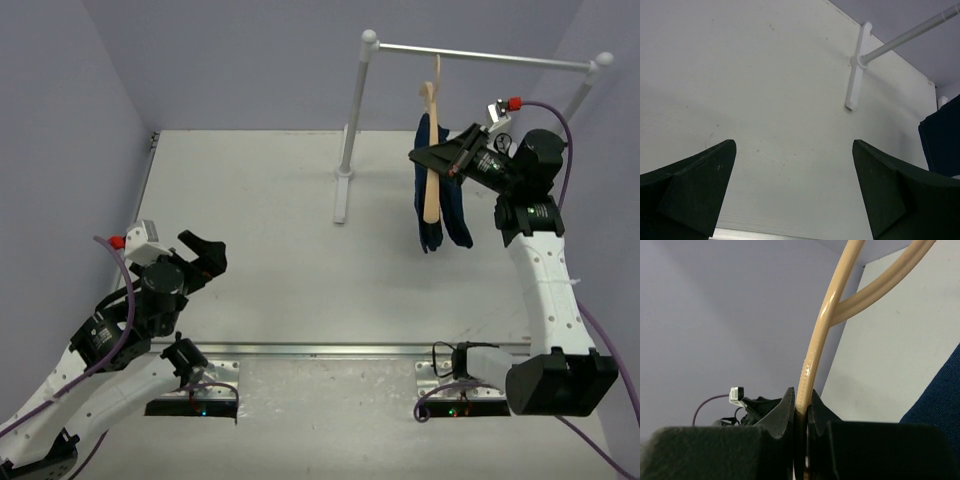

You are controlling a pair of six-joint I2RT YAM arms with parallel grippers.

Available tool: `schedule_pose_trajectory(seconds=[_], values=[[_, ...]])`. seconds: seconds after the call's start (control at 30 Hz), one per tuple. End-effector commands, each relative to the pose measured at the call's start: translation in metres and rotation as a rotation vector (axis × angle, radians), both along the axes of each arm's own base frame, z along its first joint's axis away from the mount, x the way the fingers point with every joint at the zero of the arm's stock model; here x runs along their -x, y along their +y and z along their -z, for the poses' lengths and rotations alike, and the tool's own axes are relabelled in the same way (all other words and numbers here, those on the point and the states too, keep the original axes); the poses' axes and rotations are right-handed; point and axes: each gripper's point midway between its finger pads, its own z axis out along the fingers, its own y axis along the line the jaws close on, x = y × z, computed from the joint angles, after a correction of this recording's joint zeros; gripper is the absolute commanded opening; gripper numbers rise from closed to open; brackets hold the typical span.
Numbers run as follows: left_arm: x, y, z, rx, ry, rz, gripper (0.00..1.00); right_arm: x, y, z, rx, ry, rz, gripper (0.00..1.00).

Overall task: Place the trousers on the hanger
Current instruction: Place the hanger at the clothesline.

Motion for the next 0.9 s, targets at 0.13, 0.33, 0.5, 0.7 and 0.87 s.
schedule_pose_trajectory(seconds=[0.13, 0.33, 0.5, 0.7, 0.87], values=[[-0.001, -0.001, -0.01, 0.029, -0.045, 0.009, 1.0, -0.032, -0.009, -0.059, 0.075, -0.292, 0.005, 0.0], [0.0, -0.002, -0.01, 0.03, -0.048, 0.022, 1.0, -0.054, -0.012, -0.062, 0.065, -0.334, -0.001, 0.0], [-0.001, -0.007, -0.011, 0.026, -0.058, 0.053, 1.0, -0.078, -0.017, -0.066, 0.063, -0.358, 0.004, 0.0], [-0.002, -0.011, -0.011, 0.025, -0.062, 0.075, 1.0, -0.104, -0.022, -0.054, 0.034, -0.34, 0.011, 0.0], [-0.002, -0.013, -0.01, 0.021, -0.062, 0.082, 1.0, -0.109, -0.021, -0.044, 0.007, -0.328, -0.009, 0.0]])
